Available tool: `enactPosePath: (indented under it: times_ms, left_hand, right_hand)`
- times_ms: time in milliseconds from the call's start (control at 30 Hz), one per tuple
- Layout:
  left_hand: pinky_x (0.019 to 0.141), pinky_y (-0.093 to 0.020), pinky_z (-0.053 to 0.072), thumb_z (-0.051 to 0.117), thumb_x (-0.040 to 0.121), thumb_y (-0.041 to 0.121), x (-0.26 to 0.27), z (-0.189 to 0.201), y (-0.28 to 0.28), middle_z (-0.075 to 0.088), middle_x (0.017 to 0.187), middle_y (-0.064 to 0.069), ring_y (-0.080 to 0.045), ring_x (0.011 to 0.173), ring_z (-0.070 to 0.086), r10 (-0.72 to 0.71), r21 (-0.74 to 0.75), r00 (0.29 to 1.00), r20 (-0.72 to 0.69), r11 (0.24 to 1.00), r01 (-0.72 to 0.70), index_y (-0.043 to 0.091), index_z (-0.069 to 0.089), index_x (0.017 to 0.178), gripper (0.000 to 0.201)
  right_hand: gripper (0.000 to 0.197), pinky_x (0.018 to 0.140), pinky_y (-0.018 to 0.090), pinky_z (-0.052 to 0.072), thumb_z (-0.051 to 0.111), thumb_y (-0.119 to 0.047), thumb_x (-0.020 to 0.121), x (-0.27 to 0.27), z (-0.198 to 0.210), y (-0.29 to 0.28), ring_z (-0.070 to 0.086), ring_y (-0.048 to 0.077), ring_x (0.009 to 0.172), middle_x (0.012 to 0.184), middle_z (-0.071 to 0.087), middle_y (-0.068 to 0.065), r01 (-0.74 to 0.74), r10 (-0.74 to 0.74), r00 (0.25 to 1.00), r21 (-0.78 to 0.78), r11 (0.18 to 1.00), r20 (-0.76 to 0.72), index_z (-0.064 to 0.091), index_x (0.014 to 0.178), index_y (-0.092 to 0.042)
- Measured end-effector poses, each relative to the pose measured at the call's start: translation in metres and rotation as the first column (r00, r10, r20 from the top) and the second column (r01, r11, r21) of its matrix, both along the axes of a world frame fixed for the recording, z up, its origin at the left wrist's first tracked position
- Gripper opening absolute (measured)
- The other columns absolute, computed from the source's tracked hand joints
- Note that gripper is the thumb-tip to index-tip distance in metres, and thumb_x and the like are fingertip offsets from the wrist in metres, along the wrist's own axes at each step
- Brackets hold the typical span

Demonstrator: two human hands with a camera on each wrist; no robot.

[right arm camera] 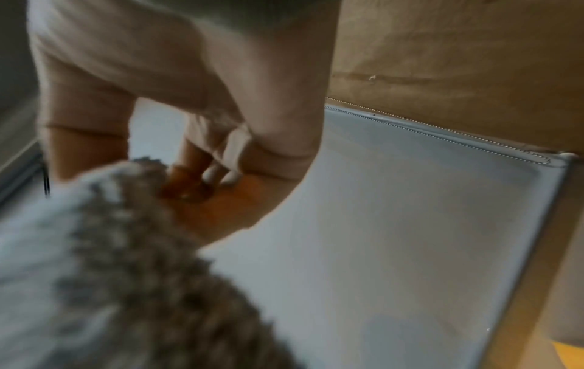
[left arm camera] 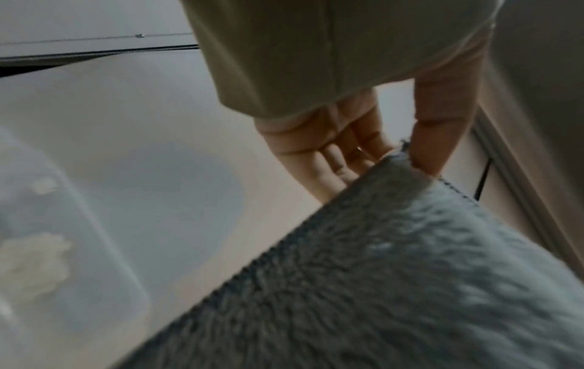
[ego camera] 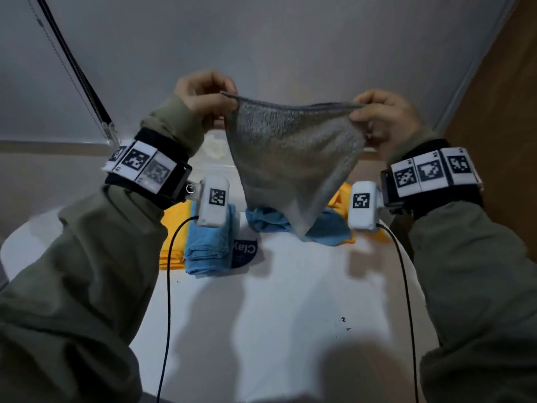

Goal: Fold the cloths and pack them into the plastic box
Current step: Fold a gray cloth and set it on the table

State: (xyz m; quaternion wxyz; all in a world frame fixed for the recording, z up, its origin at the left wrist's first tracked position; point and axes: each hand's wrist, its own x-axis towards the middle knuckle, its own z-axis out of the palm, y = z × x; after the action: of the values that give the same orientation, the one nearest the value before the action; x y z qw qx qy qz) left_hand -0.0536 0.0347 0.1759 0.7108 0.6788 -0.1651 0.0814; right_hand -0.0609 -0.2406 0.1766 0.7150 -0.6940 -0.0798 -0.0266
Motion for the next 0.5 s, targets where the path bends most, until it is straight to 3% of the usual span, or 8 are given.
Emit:
enactPosePath:
  times_ms: [100,167,200,267,333,400,433,500]
  left_hand:
    - [0.038,-0.012,0.037,0.055,0.060,-0.002,-0.003,-0.021,0.001,0.054,0.047,0.007,-0.006,0.037,0.043,-0.040,0.072,0.991,-0.131,0.996,0.050,0.021,0.069,0.056,0.027]
    - [0.037,-0.012,0.039,0.057,0.061,0.000,-0.003,-0.044,0.000,0.054,0.046,0.008,-0.004,0.036,0.043,-0.074,0.168,0.960,-0.269,0.978,0.122,0.021,0.070,0.061,0.025]
    - [0.036,-0.013,0.042,0.060,0.064,-0.001,-0.002,-0.057,-0.001,0.055,0.047,0.009,-0.003,0.037,0.047,-0.083,0.248,0.936,-0.342,0.953,0.174,0.021,0.069,0.066,0.024]
    - [0.040,-0.015,0.048,0.062,0.077,-0.007,0.001,-0.090,-0.003,0.061,0.052,0.009,-0.003,0.043,0.055,-0.053,0.434,0.873,-0.485,0.852,0.293,0.018,0.065,0.078,0.024]
    - [0.047,-0.017,0.053,0.057,0.085,-0.007,0.001,-0.125,-0.008,0.063,0.067,0.000,-0.010,0.056,0.060,0.015,0.572,0.788,-0.615,0.696,0.433,0.016,0.063,0.082,0.024]
    - [0.059,-0.023,0.058,0.056,0.085,-0.007,-0.009,-0.162,-0.018,0.060,0.085,-0.008,-0.019,0.067,0.058,0.063,0.591,0.671,-0.739,0.539,0.600,0.010,0.064,0.087,0.019]
    - [0.071,-0.033,0.059,0.056,0.085,-0.009,-0.016,-0.178,-0.023,0.059,0.093,-0.010,-0.025,0.072,0.057,0.085,0.556,0.598,-0.797,0.491,0.671,0.007,0.063,0.088,0.018]
    - [0.090,-0.051,0.049,0.054,0.084,-0.013,-0.028,-0.200,-0.034,0.057,0.101,-0.017,-0.036,0.085,0.058,0.119,0.483,0.486,-0.866,0.450,0.751,0.004,0.061,0.087,0.018]
  right_hand:
    - [0.026,0.036,0.010,0.036,0.043,0.012,0.082,-0.004,-0.020,-0.001,0.048,0.005,0.035,0.041,0.052,-0.006,-0.117,0.116,0.988,-0.003,0.993,-0.106,0.050,0.072,-0.010]
    - [0.019,0.040,0.014,0.038,0.052,0.009,0.076,-0.001,-0.042,-0.001,0.050,0.008,0.039,0.047,0.054,-0.002,-0.200,0.182,0.962,-0.070,0.977,-0.205,0.056,0.072,-0.010]
    - [0.017,0.042,0.017,0.039,0.056,0.006,0.072,0.003,-0.056,-0.002,0.051,0.009,0.041,0.051,0.055,0.001,-0.244,0.203,0.941,-0.127,0.962,-0.272,0.058,0.072,-0.011]
    - [0.017,0.039,0.017,0.040,0.056,0.006,0.077,0.010,-0.089,-0.002,0.051,0.010,0.040,0.061,0.052,0.008,-0.331,0.193,0.881,-0.272,0.903,-0.432,0.057,0.073,-0.010]
    - [0.018,0.039,0.021,0.048,0.054,0.005,0.085,0.011,-0.125,-0.002,0.059,0.014,0.046,0.071,0.056,0.012,-0.488,0.175,0.782,-0.412,0.770,-0.598,0.059,0.077,-0.010]
    - [0.013,0.044,0.024,0.055,0.060,0.001,0.086,0.003,-0.158,0.001,0.063,0.014,0.047,0.067,0.065,0.007,-0.667,0.146,0.651,-0.470,0.579,-0.745,0.061,0.081,-0.011]
    - [0.014,0.044,0.025,0.055,0.061,0.001,0.085,-0.002,-0.173,0.003,0.062,0.012,0.043,0.059,0.066,0.003,-0.724,0.127,0.589,-0.451,0.522,-0.798,0.060,0.081,-0.012]
    - [0.016,0.044,0.026,0.055,0.060,0.003,0.085,-0.011,-0.197,0.006,0.063,0.010,0.044,0.051,0.065,-0.001,-0.775,0.098,0.506,-0.401,0.489,-0.857,0.059,0.079,-0.011]
